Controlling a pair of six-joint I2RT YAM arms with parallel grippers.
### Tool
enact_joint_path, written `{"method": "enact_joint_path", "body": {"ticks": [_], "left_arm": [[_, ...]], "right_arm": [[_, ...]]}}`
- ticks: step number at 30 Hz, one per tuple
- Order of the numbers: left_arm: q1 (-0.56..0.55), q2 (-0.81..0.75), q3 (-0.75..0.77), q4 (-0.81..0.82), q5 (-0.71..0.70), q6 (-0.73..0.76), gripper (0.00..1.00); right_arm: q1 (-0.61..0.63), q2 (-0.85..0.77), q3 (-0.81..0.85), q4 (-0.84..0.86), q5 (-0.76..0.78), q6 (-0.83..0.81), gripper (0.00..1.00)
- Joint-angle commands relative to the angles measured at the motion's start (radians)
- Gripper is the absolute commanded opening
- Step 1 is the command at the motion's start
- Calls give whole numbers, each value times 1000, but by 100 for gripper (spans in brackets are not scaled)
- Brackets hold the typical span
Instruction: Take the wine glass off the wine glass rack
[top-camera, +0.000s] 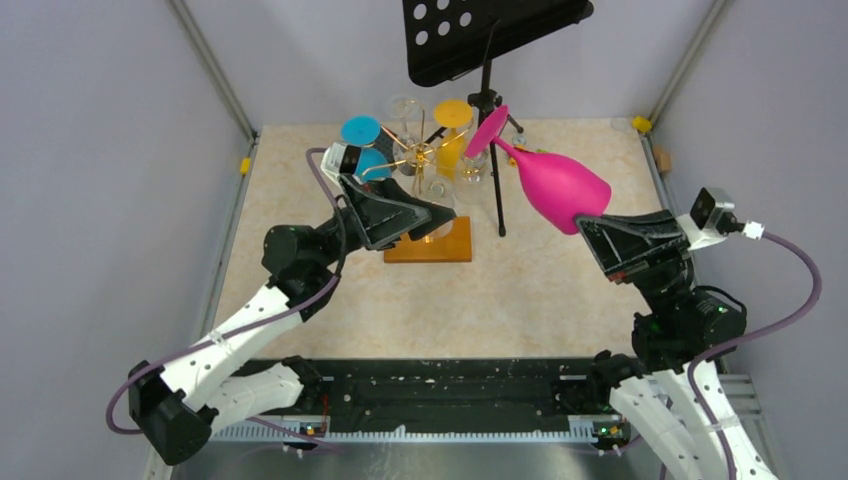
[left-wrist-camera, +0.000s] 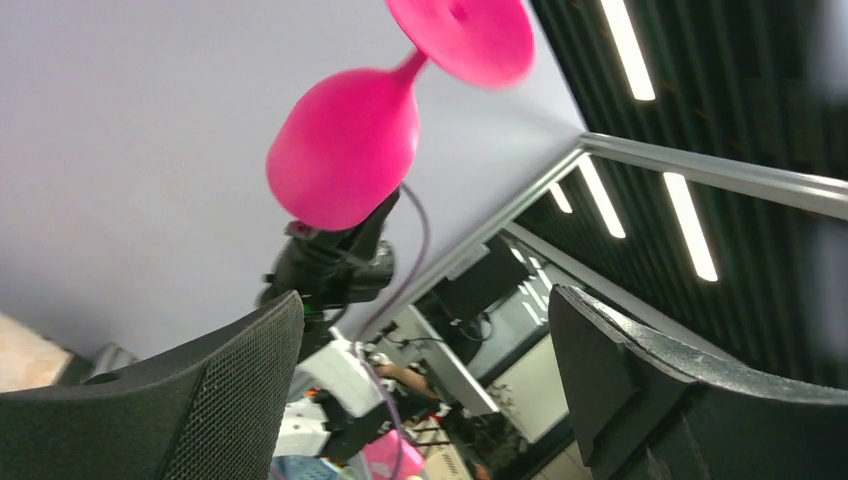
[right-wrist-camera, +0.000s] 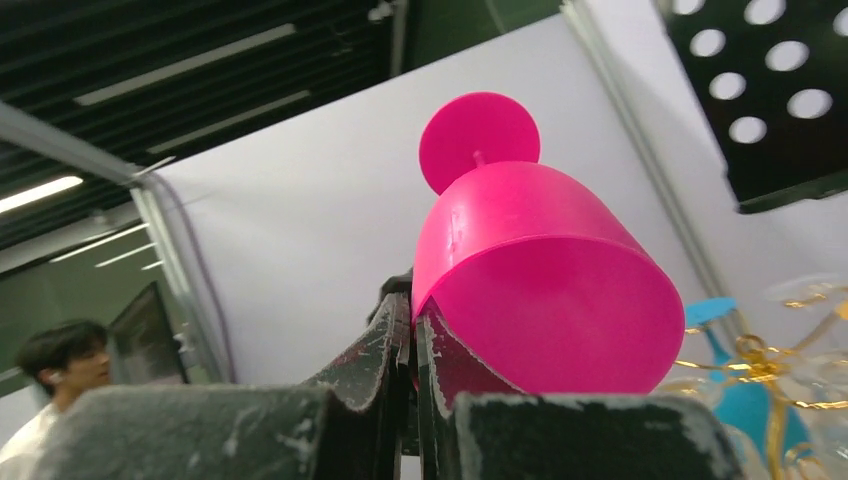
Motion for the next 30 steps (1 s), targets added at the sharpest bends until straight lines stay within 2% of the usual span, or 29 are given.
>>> {"method": "enact_joint_path", "body": {"ticks": [1,4,8,10,13,17,21,30], "left_arm": [[6,-62,47,-242,-9,273,95],[7,-88,121,-529,-27,507,95],[6,-96,234,-964,-159,811,95],[6,-97,270,-1119,-214,935,95],[7,-100,290,-1244,-252,1074,95],[6,-113,288,-1338,-309,1188,94],[7,-147,247,-1340,-385,1191,93],[7,-234,164,-1261,-494,1214,93]], "right_arm": [[11,-2,167,-461,126,-251,0],[10,42,328,-804,216,-442,0],[10,125,552,-1231,331,-642,0],[10,163,617,-1377,406,-686,0],[9,232,673,-1540,516,-733,0],[9,349,695,-1640,634,-812,0],[10,499,712,-1686,714,-873,0],[10,799,737,-1668,677,-949,0]]}}
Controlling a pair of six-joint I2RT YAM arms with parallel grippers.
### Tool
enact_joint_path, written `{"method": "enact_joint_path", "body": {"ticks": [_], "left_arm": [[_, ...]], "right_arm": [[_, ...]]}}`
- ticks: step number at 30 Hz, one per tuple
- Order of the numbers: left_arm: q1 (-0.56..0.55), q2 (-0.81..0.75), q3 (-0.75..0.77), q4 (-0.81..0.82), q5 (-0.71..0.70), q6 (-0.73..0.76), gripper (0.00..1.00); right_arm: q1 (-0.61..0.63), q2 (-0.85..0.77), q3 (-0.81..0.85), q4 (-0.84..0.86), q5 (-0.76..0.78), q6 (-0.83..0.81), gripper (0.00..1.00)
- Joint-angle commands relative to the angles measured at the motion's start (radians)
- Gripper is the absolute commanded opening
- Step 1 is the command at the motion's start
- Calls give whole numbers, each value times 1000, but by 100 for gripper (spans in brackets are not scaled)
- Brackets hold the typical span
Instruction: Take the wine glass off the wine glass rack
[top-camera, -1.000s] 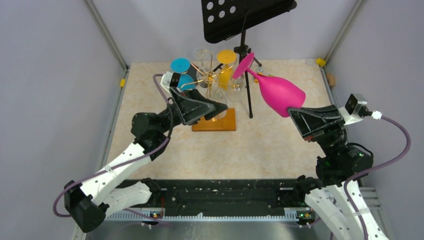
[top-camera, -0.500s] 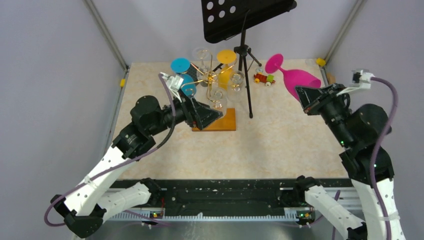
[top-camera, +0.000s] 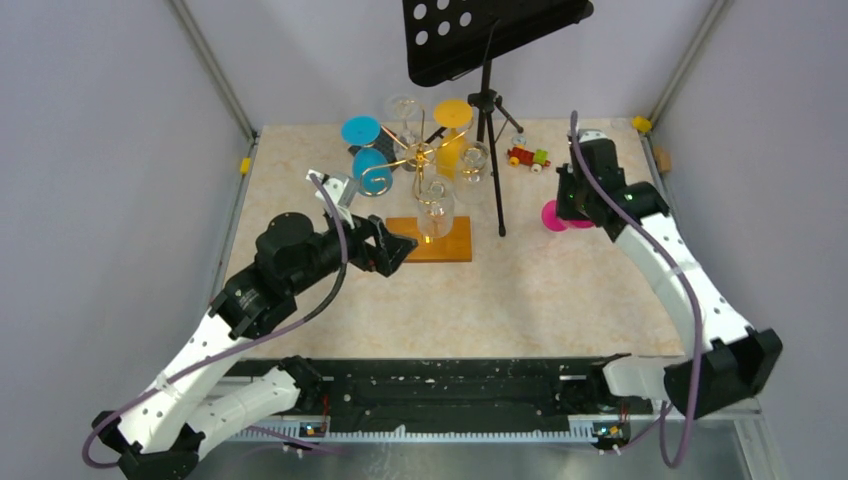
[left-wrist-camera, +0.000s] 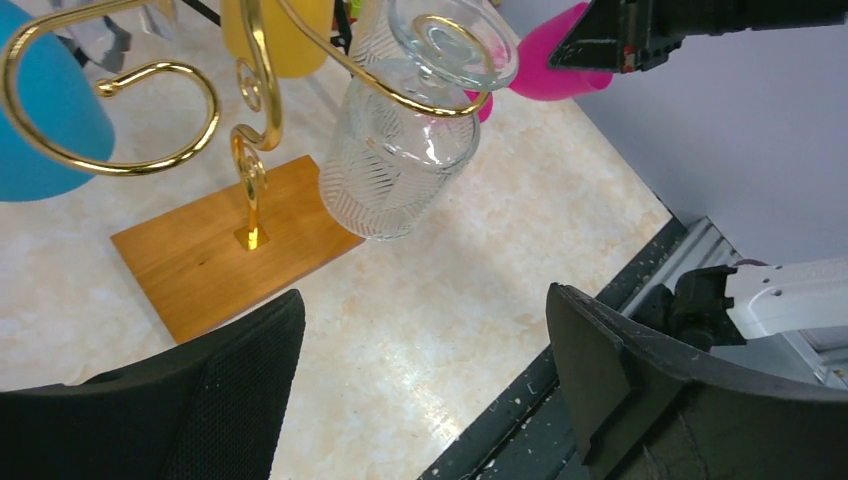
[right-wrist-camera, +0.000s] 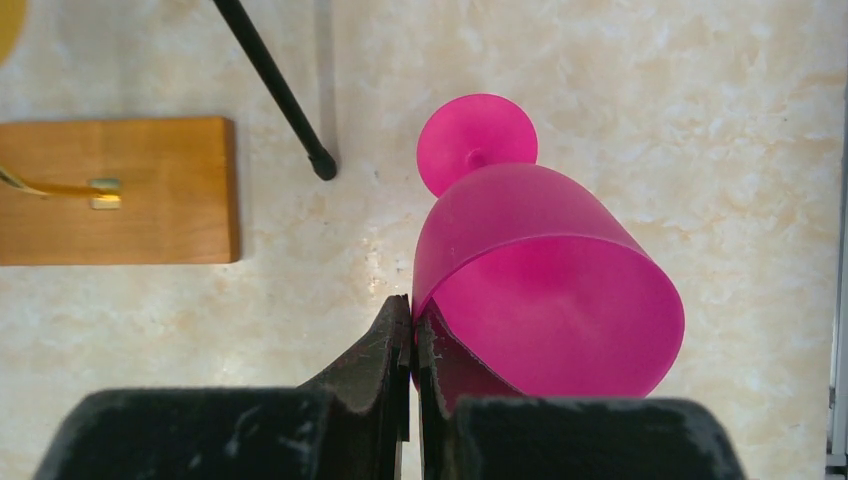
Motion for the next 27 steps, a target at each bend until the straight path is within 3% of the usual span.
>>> {"method": "enact_joint_path", "body": {"ticks": [1,7,16,23,27], "left_arm": [[2,-44,-34,56,-72,50,93],[2,-92,-50,69,-155,85,93],[1,-98,-51,66,-145,93,93],[2,-93,-41,50,-151,103,93],[2,-95,-45,51,-152,101,93]], "right_arm": [[10,99,60,6,4,-65,0],[9,250,108,-9,-44,-98,0],[7,403,187,1,-41,-119,0],[-2,499,282,-16,-34,-124,6],[-7,536,319,-27,-18,-117,18]]}}
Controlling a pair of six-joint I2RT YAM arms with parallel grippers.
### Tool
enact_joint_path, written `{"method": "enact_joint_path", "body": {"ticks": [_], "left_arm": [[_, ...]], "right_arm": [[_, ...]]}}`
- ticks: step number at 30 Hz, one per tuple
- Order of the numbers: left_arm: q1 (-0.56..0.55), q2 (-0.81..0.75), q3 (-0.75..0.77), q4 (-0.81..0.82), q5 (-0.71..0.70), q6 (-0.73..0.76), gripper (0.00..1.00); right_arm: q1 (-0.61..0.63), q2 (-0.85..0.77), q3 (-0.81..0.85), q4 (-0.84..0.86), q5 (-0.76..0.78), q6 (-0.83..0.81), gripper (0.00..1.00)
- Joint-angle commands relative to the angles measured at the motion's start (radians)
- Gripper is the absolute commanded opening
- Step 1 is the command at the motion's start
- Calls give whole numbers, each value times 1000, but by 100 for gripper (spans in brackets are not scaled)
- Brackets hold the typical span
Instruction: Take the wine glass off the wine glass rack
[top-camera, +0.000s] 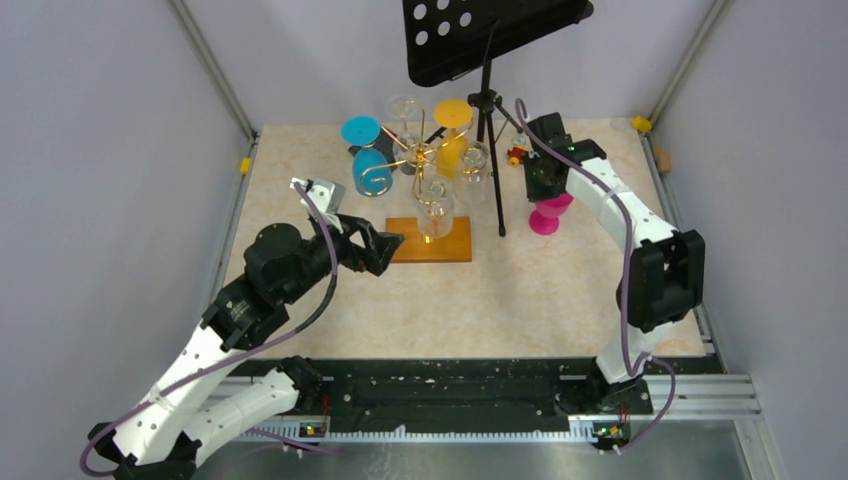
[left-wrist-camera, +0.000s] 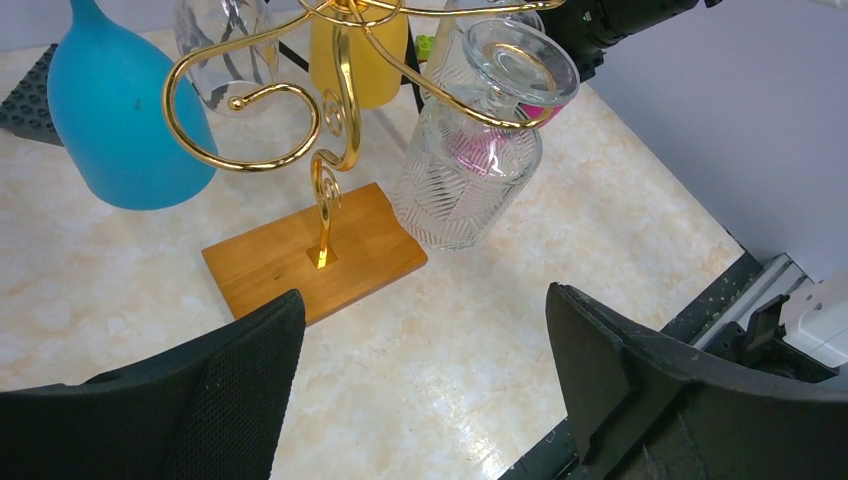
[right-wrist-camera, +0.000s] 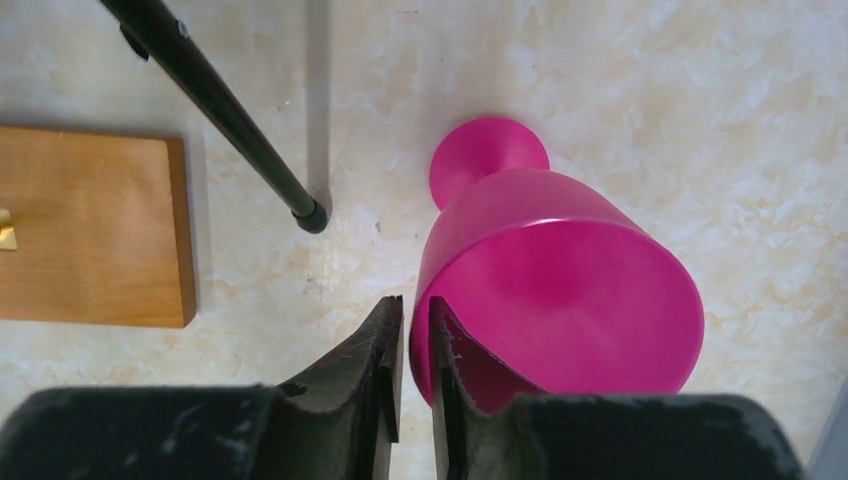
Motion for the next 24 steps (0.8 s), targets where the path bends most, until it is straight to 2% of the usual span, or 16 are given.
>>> {"method": "enact_joint_path", "body": {"ticks": [1,7,13,19,24], "left_arm": [[1,-6,6,31,-15,14,93],[1,2,28,13,-39,3,93],[2,24,78,-7,-61,-41,93],[1,69,139,-35,-57,-142,93],[2,88,156,-13,-15,-283,93]], "right_arm": [[-6,37,79,-18,34,3,22],[-8,8,141,-34,34,12,38],[-8,-99,126,-15,-29,35,41],[-6,-346,-98,107,-127,127,43],[-6,-600,-324,269,-303,284,43]]}}
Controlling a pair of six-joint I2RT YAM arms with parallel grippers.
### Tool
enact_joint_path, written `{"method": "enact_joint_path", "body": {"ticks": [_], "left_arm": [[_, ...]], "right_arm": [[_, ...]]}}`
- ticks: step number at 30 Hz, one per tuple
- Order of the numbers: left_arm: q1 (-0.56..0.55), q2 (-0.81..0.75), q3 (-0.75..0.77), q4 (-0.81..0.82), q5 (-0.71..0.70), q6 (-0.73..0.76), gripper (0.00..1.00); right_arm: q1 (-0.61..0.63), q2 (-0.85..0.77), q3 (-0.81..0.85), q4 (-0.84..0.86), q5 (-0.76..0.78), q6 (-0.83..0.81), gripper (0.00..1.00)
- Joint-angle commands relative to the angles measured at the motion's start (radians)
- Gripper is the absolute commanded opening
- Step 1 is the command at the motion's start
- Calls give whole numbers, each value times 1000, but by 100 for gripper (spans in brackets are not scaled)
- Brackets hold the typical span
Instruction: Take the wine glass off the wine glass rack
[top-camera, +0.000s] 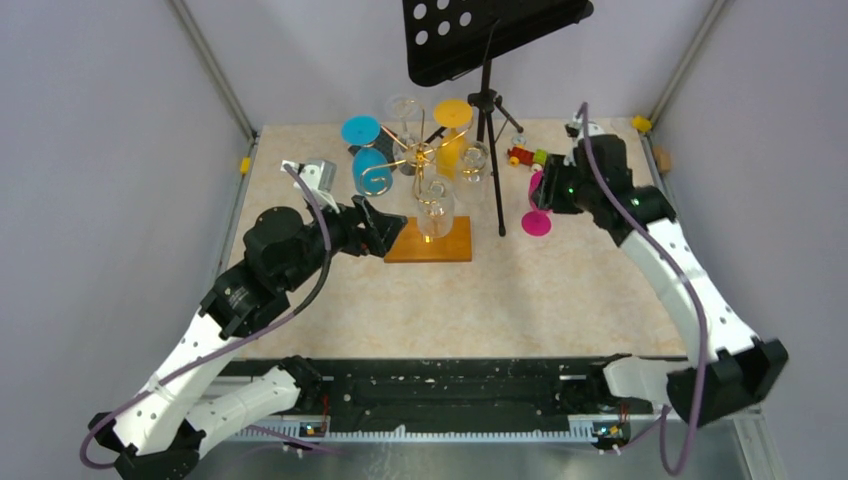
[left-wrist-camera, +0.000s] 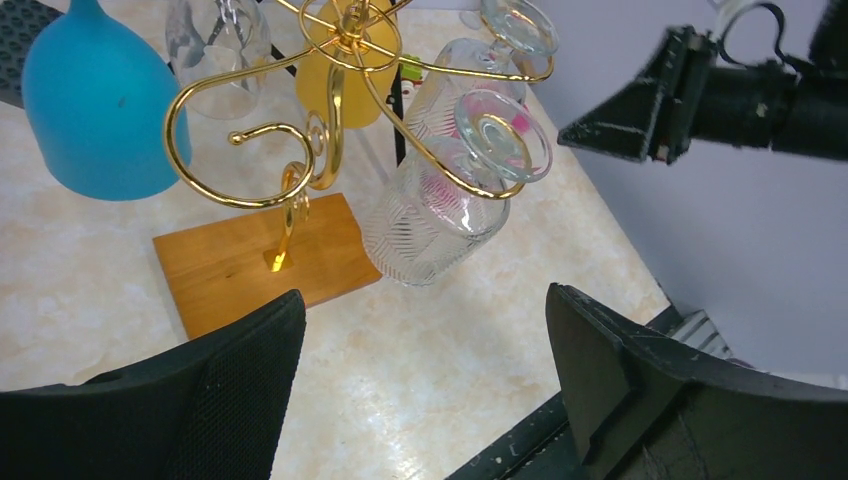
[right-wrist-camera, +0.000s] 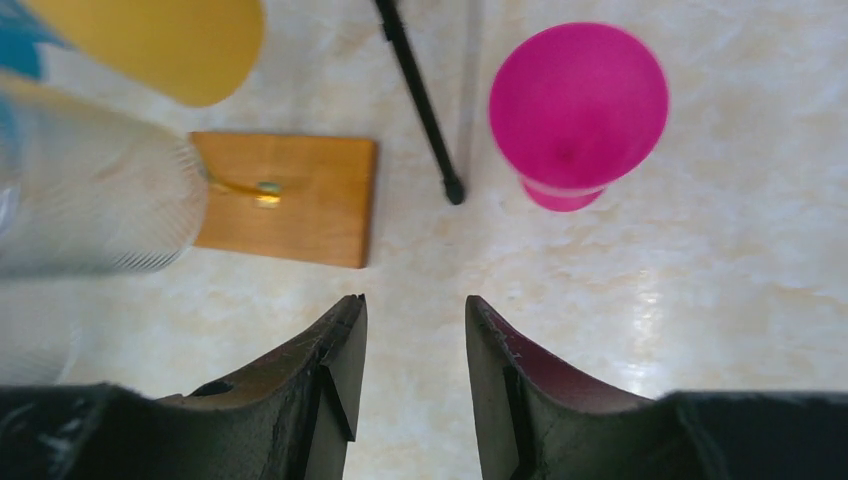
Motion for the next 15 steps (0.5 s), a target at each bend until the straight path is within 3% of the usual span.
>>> {"method": "enact_joint_path", "body": {"ticks": [1,4,10,12,15], "left_arm": [[2,7,33,47,51,-155,92],[2,13,18,97,104,-226,91],[1,15,-6,184,102,-285,90],[1,11,-13,197,86,-289,93],[2,9,-6,183,85,-283,96]], "right_arm": [[-3,-207,-143,191,-186,165,43],[-3,-344,-271,341,-276,317,43],[-2,-557,-605,917,-414,813,50],[-2,-578,-643,991,-423,885,53],[8,-565,-603,949,-417,926,54]]}}
